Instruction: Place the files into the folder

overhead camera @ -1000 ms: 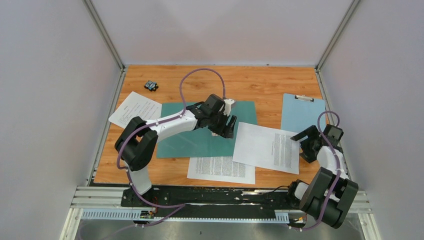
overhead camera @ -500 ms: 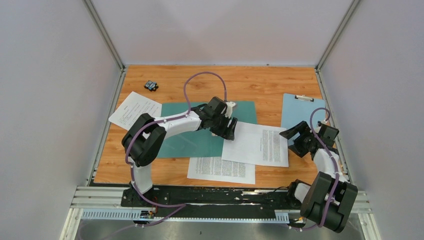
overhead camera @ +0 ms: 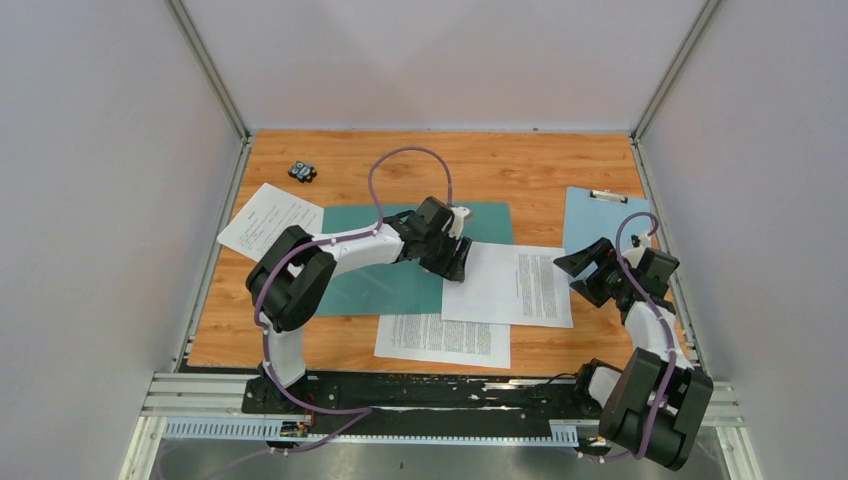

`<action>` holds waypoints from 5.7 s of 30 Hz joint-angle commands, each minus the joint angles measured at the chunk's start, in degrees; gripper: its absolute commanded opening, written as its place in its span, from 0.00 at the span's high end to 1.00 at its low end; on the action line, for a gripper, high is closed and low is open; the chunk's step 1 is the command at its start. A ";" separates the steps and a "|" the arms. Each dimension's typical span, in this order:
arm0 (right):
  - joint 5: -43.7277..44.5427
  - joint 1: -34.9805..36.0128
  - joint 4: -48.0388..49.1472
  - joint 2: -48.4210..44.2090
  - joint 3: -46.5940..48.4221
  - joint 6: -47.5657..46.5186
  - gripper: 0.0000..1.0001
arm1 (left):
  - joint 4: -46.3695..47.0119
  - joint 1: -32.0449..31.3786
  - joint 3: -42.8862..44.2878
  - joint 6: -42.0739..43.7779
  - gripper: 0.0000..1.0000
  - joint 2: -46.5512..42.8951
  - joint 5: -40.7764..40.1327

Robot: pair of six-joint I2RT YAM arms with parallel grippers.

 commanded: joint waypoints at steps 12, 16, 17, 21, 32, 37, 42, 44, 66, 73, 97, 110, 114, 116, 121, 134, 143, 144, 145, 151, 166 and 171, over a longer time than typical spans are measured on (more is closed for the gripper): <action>19.80 5.99 -9.09 0.85 2.92 -10.86 0.12 | 1.80 -0.21 -2.06 0.97 0.58 1.00 -2.59; 21.03 6.95 -9.31 2.21 2.97 -10.41 0.12 | 2.12 -0.21 -3.50 1.74 0.60 0.26 -3.78; 21.33 7.38 -9.27 2.55 3.05 -10.14 0.12 | 2.17 -0.21 -3.64 1.84 0.60 0.19 -3.93; 18.12 7.77 -8.50 5.32 3.18 -8.82 0.12 | 1.91 -0.22 -3.56 1.82 0.61 0.48 -3.76; 3.53 7.68 1.29 6.45 2.44 -2.07 0.13 | 3.02 -0.25 -4.39 1.49 0.61 0.63 -3.05; -4.93 7.68 5.38 2.61 2.64 2.42 0.13 | 2.64 -0.21 -4.10 1.76 0.61 0.41 -3.25; -9.72 7.69 10.03 0.19 2.63 5.85 0.14 | 2.60 -0.21 -3.96 1.54 0.61 0.37 -3.24; -5.32 7.68 3.01 -1.23 4.13 2.55 0.14 | 2.26 -0.21 -3.90 1.62 0.61 0.36 -3.56; 34.66 7.68 -38.41 -18.99 1.41 16.29 0.13 | 1.21 -0.21 -3.86 1.57 0.62 -0.23 -4.14; 30.97 7.77 -35.56 -17.49 -2.36 17.78 0.14 | 2.11 -0.22 -4.18 0.55 0.62 -0.33 -3.14; 16.84 7.92 -5.79 -37.11 -19.32 26.43 0.19 | 3.92 -0.64 -5.98 -0.68 0.63 -0.68 -2.47; 23.37 13.94 -0.40 -23.70 -18.58 30.86 0.22 | 4.00 -1.06 -6.49 -0.92 0.64 -1.30 -2.47; 24.21 16.45 11.81 -21.38 -20.81 33.08 0.22 | 4.09 -1.32 -6.60 -0.75 0.65 -1.08 -2.46; 25.30 17.86 15.19 -21.30 -20.82 32.90 0.22 | 3.95 -1.39 -6.40 -0.68 0.65 -0.75 -2.42; 29.41 21.99 19.45 -21.02 -19.72 32.28 0.21 | 4.24 -1.69 -6.19 -0.82 0.65 -0.53 -1.96; 33.50 27.01 22.87 -9.84 -17.40 32.45 0.71 | 4.25 -3.19 -6.04 -1.51 0.66 -1.59 -2.10; 34.25 26.96 9.17 -15.39 -7.64 17.01 1.00 | -6.27 -3.20 1.37 0.85 0.38 -10.33 -9.74; 33.50 26.96 8.42 -15.84 -6.14 15.26 1.00 | -7.86 -3.19 2.14 1.30 0.37 -11.54 -10.89; 32.22 26.95 6.65 -16.22 -4.33 13.03 1.00 | -9.22 -3.03 3.27 1.69 0.35 -12.80 -12.37; 23.81 26.95 -2.32 -13.78 8.97 -0.02 1.00 | -15.22 0.02 7.21 3.39 0.25 -19.63 -17.66; -16.76 27.87 0.06 2.15 28.46 3.85 1.00 | -16.94 14.96 -1.25 3.57 0.27 -30.74 -11.84; -11.54 27.98 -12.68 12.32 33.76 -7.92 1.00 | -16.89 15.61 -3.46 3.39 0.27 -31.85 -10.61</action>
